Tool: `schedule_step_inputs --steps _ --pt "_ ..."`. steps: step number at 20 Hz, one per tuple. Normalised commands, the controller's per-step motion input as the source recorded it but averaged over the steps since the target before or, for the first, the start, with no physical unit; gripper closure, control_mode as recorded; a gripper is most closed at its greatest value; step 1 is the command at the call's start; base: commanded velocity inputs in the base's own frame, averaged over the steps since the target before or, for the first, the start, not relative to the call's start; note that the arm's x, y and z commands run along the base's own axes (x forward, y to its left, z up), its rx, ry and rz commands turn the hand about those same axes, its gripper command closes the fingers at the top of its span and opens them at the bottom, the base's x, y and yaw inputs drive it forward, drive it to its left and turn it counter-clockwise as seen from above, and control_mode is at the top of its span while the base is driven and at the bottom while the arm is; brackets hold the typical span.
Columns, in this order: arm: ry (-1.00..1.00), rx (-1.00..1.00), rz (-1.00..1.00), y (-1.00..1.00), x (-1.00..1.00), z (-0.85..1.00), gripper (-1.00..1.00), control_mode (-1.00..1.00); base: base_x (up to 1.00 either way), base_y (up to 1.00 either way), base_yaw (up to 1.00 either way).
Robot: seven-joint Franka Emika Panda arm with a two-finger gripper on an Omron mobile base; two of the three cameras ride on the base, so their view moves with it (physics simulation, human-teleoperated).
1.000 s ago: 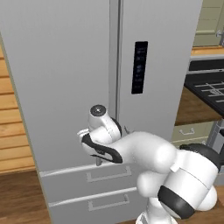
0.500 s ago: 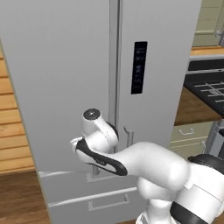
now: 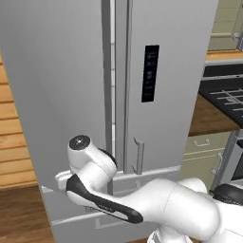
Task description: Take the strawberry from the fridge and place it on top of the pancake, located on the dining counter.
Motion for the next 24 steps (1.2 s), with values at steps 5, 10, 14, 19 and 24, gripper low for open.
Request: schedule_step_inputs --steps 5,10,14,19,24 --pt "-0.08 0.11 0.02 0.03 -1.0 0.83 -1.0 -1.0 0.0 0.0 0.0" --pt "-0.18 0.01 0.03 0.0 -1.0 1.0 -1.0 -1.0 0.0 0.0 0.0" --pt "-0.13 0.03 0.07 0.0 -1.0 1.0 -1.0 -1.0 0.0 0.0 0.0" --pt "-0.03 0.08 0.03 -0.12 -0.62 1.0 -1.0 -1.0 0.0 0.0 0.0" --pt "0.12 0.22 0.0 -0.89 -0.34 0.89 -1.0 -1.0 0.0 0.0 0.0"
